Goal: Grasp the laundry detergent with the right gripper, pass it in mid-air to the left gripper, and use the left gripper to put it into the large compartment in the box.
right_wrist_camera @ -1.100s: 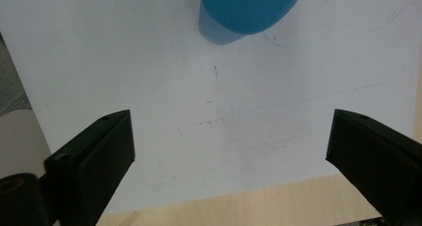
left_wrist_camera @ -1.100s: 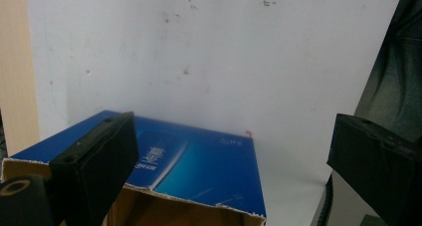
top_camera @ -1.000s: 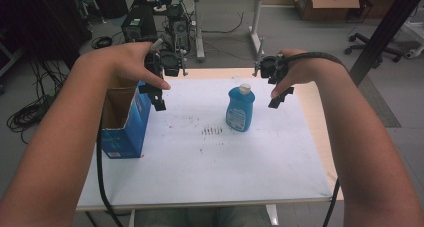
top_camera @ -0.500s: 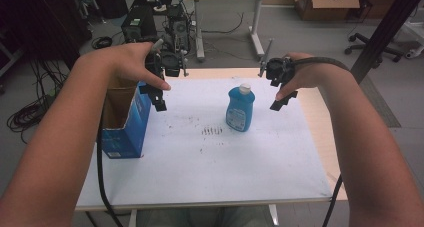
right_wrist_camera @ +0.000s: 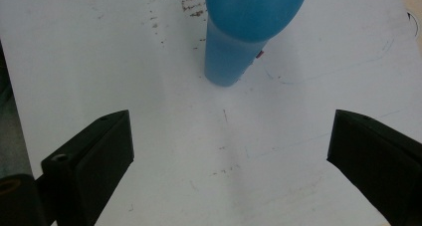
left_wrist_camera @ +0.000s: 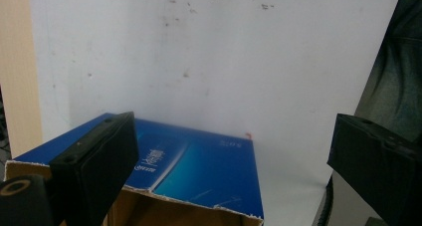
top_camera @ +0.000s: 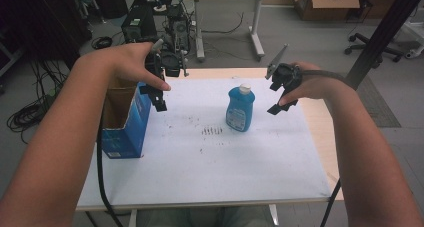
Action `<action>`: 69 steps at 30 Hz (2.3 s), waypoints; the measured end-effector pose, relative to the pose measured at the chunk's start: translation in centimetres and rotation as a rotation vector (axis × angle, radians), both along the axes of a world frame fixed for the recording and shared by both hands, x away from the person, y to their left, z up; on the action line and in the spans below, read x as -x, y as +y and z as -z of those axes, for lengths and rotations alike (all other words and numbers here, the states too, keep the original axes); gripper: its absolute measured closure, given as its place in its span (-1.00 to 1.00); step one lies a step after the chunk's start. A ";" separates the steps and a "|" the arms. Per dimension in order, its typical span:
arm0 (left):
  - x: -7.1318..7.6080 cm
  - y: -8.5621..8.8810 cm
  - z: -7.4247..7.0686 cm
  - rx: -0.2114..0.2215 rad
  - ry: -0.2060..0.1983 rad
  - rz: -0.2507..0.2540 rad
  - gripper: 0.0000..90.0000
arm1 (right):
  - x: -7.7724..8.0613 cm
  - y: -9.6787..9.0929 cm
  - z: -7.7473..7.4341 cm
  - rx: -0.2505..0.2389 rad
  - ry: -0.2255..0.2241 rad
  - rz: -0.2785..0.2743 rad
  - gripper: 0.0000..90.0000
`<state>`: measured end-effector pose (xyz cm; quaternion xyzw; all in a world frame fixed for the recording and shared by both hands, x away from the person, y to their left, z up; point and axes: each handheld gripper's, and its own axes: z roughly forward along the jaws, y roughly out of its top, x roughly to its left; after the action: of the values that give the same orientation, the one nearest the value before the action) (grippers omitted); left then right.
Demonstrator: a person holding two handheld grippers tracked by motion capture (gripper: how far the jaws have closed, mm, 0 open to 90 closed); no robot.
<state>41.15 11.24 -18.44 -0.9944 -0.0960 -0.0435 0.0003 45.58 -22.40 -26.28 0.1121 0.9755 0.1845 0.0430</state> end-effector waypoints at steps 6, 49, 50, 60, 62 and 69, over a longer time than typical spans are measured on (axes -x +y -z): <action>0.0 0.1 0.1 0.000 -0.003 -0.002 -0.87 | 0.3 -0.4 1.1 -0.042 -0.006 0.008 -0.91; -0.4 0.2 0.4 0.001 0.003 0.000 -0.87 | 0.9 -0.9 9.2 -0.432 -0.120 0.169 -0.94; -0.4 0.2 0.4 0.001 0.003 0.000 -0.87 | 0.9 -0.9 9.2 -0.432 -0.120 0.169 -0.94; -0.5 0.1 0.5 0.002 0.004 0.004 -0.87 | 0.8 -0.2 9.6 -0.484 -0.158 0.201 -0.95; -0.5 0.1 0.5 0.001 0.006 0.003 -0.87 | 0.8 0.0 9.9 -0.491 -0.158 0.205 -0.94; -0.6 0.1 0.6 0.002 0.003 0.000 -0.87 | 0.9 0.1 10.9 -0.499 -0.162 0.219 -0.95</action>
<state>41.72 11.38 -19.04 -0.9945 -0.0960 -0.0420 -0.0008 44.72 -22.31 -37.23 0.2086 0.8754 0.4216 0.1113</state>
